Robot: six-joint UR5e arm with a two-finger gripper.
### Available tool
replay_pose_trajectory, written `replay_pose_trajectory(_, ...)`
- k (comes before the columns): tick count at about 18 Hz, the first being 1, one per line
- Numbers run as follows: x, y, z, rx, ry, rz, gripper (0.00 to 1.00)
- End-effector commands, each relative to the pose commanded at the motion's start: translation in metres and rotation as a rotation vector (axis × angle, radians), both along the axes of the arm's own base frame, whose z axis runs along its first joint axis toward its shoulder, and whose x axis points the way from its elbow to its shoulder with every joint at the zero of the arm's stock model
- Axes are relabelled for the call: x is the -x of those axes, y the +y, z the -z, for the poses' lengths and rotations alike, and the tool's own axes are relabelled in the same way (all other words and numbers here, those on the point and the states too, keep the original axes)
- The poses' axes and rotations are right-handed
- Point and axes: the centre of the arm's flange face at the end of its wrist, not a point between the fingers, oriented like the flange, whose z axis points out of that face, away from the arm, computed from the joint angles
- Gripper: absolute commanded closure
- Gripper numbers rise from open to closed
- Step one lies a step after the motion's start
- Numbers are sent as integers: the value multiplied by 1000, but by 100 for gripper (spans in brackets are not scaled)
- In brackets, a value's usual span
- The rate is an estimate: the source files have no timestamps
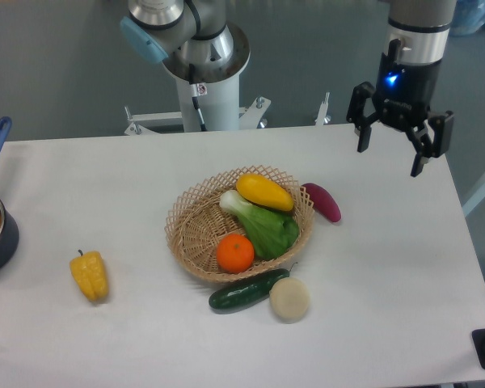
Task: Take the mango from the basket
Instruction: 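Move the open gripper toward the wicker basket and lower it, then lower the gripper onto the yellow mango in the basket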
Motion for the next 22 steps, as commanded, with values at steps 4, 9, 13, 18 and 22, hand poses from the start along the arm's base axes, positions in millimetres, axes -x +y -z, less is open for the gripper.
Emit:
replay_pose_trajectory(4,-18,16,21,11,-41,30,0)
replay_pose_trajectory(9,-41,26,44,10,-21,65,0)
replay_pose_trajectory(13,-67,33,59,1,15,101,0)
replay_pose_trajectory(18,-91,49,77,184,68,311,0)
replay_pose_trajectory(22,-90,39,103,348,38,510,0)
